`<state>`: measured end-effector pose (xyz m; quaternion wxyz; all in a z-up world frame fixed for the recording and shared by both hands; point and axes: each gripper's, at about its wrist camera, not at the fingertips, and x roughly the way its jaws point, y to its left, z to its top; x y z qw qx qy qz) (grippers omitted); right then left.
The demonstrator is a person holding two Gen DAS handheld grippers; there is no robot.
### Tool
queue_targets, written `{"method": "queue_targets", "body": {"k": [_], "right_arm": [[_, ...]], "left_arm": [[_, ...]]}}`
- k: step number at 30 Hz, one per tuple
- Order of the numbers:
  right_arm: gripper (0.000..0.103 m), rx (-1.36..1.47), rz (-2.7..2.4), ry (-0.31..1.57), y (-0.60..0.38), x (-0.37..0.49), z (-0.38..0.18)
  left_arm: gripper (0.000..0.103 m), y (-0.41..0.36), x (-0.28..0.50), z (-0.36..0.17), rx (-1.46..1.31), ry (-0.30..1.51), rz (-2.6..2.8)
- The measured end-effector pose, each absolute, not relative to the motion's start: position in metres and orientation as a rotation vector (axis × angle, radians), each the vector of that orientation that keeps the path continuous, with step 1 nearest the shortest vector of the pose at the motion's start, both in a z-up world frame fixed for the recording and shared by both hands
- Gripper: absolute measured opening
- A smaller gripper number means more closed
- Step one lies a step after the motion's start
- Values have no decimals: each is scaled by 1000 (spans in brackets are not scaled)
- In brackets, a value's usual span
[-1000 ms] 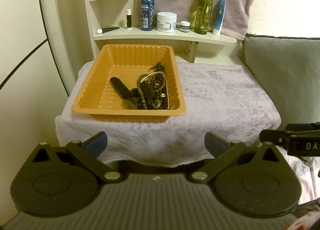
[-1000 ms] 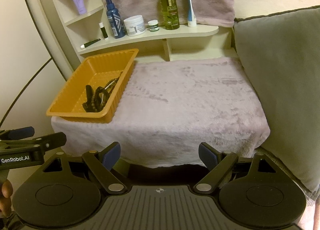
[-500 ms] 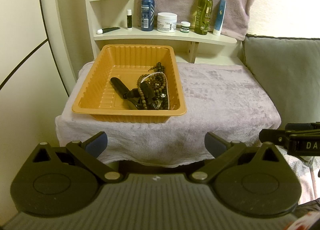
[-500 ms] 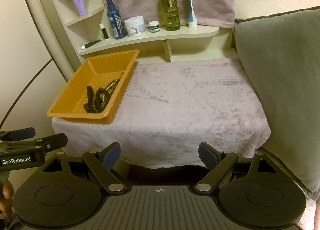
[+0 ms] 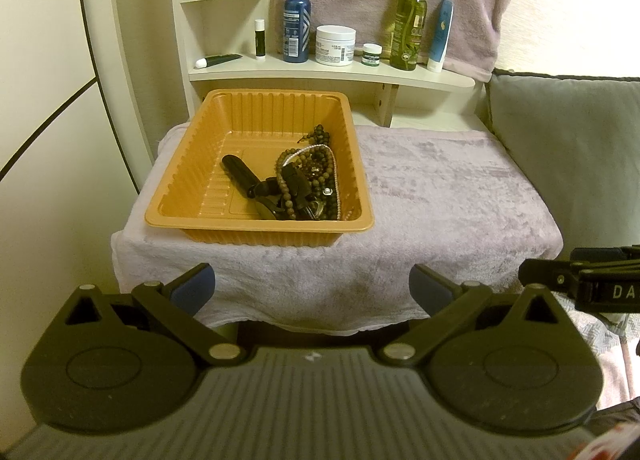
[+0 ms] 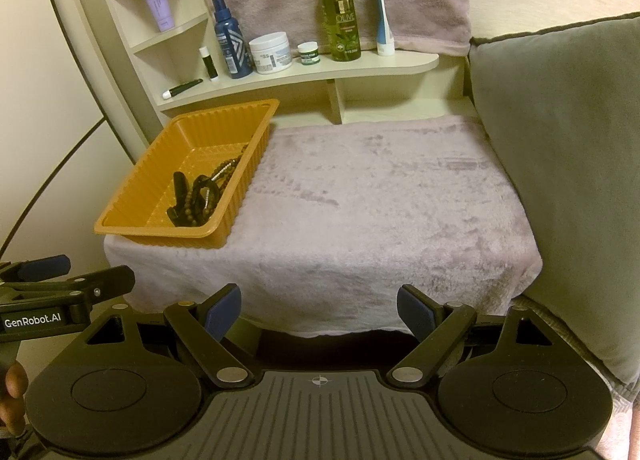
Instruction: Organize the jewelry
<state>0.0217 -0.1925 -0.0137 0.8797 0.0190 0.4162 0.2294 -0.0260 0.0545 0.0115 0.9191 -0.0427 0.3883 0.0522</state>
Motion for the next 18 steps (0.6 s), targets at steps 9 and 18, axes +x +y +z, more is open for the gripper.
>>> {"method": "queue_targets", "body": {"k": [9, 18], "right_arm": [[85, 40, 476, 867, -191, 21, -13], [85, 40, 475, 867, -191, 21, -13]], "left_arm": [[103, 55, -26, 12, -88, 798, 108], [103, 56, -25, 12, -89, 797, 108]]}}
